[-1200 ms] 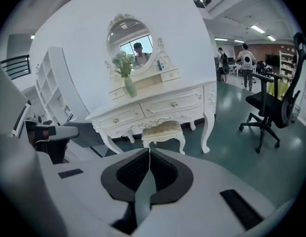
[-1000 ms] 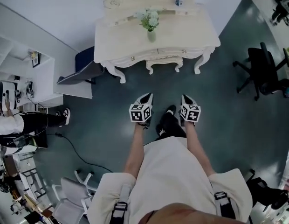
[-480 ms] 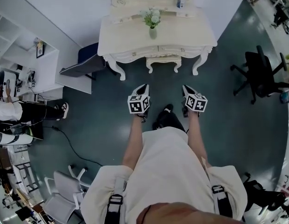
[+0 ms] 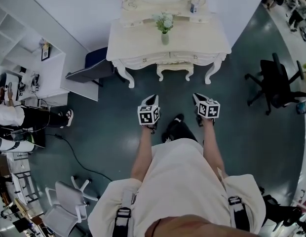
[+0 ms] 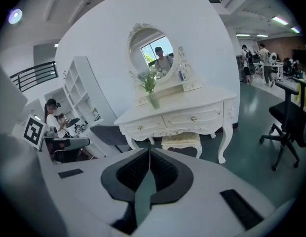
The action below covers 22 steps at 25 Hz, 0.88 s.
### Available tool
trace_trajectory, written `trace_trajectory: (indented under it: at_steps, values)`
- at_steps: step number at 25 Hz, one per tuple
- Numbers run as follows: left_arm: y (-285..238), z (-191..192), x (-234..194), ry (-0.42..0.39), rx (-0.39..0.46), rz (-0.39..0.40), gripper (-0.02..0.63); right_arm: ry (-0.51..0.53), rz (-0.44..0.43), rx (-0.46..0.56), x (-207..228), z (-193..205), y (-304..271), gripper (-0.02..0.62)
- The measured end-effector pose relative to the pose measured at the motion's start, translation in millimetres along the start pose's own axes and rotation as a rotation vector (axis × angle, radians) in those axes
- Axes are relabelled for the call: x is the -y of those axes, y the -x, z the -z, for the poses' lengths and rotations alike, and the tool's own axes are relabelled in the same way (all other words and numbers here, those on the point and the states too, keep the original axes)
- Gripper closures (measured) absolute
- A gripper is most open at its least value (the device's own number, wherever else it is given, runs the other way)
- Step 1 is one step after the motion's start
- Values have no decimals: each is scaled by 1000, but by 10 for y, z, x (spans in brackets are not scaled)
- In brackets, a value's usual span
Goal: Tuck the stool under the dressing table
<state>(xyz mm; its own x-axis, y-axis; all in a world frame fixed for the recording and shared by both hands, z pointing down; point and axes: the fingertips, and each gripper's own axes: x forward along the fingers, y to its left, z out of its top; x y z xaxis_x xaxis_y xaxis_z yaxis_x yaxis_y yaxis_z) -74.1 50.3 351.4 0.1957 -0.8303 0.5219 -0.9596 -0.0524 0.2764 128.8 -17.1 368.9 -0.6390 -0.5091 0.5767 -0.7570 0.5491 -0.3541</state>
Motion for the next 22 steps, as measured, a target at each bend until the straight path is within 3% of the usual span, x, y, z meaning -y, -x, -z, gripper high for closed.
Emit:
trace_trajectory:
  at_steps: [10,22]
  values:
    - [-13,103,37,2,-20,3,591,40,-39,-45,-183,195,-68,551]
    - [-6,186,89,31,-29,8,591,29,35,-40,-23,325,85,551]
